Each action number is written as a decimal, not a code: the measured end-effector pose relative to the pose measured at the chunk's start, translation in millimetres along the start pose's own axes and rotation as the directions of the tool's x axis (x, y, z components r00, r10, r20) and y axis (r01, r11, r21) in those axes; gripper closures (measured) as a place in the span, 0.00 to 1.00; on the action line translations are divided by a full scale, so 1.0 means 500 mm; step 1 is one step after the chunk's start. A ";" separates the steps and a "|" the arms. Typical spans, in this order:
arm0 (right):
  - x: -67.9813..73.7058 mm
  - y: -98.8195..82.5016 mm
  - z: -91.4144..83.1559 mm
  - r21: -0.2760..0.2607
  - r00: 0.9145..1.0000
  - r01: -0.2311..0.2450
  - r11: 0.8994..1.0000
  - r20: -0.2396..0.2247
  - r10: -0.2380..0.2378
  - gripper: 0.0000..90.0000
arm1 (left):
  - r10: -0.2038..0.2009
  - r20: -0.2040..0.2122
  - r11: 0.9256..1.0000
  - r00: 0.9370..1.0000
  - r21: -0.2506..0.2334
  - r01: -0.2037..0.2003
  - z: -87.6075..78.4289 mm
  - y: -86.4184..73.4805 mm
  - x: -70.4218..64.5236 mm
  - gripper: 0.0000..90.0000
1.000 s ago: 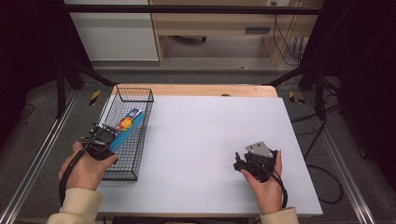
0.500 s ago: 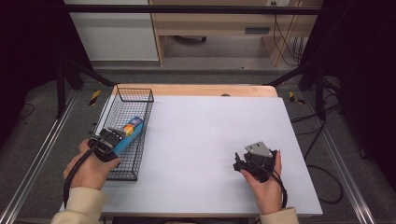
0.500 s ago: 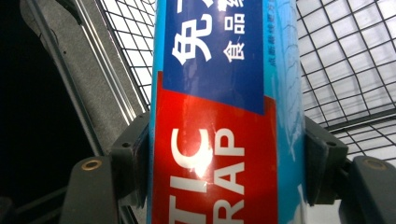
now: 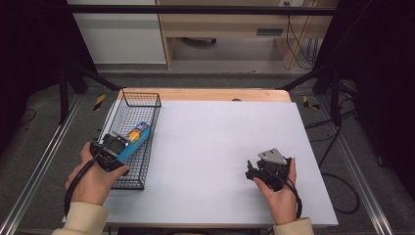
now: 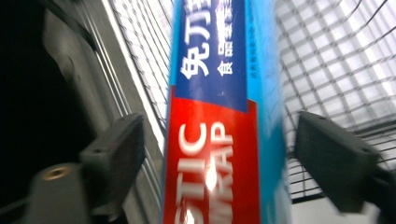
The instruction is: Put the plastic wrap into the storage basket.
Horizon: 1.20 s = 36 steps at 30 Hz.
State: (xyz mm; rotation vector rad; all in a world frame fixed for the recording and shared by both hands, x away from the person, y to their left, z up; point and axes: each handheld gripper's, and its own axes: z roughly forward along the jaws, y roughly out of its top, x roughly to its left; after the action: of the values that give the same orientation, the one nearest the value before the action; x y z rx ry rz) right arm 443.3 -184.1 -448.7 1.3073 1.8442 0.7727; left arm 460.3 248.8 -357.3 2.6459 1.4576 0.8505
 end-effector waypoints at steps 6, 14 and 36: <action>-0.011 0.003 -0.008 -0.040 0.999 -0.032 0.999 -0.019 0.031 0.05 | 0.015 0.059 0.972 0.998 -0.235 -0.001 -0.065 -0.004 -0.014 0.11; -0.023 -0.010 -0.011 -0.046 0.998 -0.058 0.997 -0.014 0.057 0.05 | 0.100 0.145 0.903 0.984 -0.428 -0.029 -0.091 0.037 -0.065 0.10; -0.052 -0.053 -0.054 -0.030 0.997 -0.072 0.997 0.018 0.072 0.06 | 0.306 0.439 0.756 0.845 -0.652 0.065 0.041 0.138 -0.215 0.07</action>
State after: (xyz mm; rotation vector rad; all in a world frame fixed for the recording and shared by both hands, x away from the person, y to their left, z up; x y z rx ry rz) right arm 413.0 -218.1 -449.5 1.3638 1.7724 0.8196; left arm 478.5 130.5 -406.1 2.1786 0.6749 0.4422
